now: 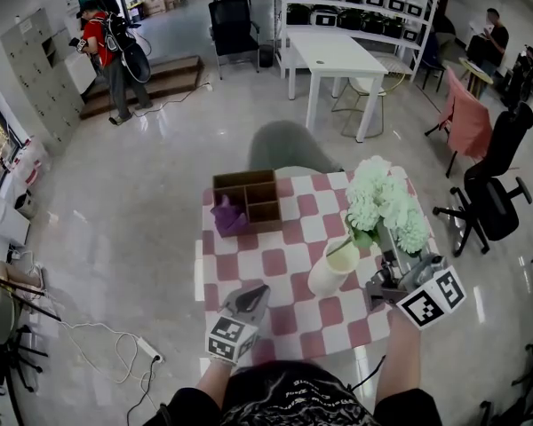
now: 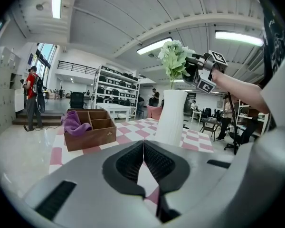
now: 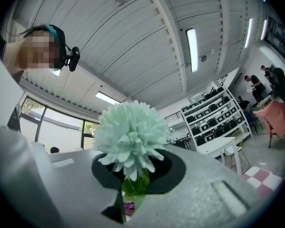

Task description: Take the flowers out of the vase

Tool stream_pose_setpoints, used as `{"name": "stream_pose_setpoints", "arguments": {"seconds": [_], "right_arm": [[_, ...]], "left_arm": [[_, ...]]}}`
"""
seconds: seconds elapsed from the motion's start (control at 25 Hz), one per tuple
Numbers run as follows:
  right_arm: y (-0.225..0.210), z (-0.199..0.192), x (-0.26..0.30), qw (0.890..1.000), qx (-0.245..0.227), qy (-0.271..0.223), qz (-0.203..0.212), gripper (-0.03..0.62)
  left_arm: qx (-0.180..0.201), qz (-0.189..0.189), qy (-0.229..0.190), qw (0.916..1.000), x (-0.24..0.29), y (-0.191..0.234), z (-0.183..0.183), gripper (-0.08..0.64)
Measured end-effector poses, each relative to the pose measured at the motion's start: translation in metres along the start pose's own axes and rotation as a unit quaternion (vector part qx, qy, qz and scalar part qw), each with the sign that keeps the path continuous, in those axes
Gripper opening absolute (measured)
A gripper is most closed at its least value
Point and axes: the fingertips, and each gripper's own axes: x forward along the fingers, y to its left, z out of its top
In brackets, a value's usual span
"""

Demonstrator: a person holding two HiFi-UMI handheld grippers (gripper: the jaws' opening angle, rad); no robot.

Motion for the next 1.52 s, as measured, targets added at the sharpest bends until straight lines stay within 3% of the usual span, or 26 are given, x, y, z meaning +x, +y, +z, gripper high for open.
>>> {"name": "stream_pose_setpoints", "arguments": {"seconds": [0.48, 1.52], "right_arm": [[-0.006, 0.061, -0.011, 0.999, 0.016, -0.045, -0.002, 0.048], [-0.03, 0.104, -0.069, 0.994, -0.018, -0.073, -0.073, 0.048]], "left_arm": [[0.001, -0.009, 0.001, 1.0, 0.007, -0.003, 0.001, 0.012], [0.009, -0.025, -0.002, 0.9996, 0.014, -0.019, 0.002, 0.012]]}}
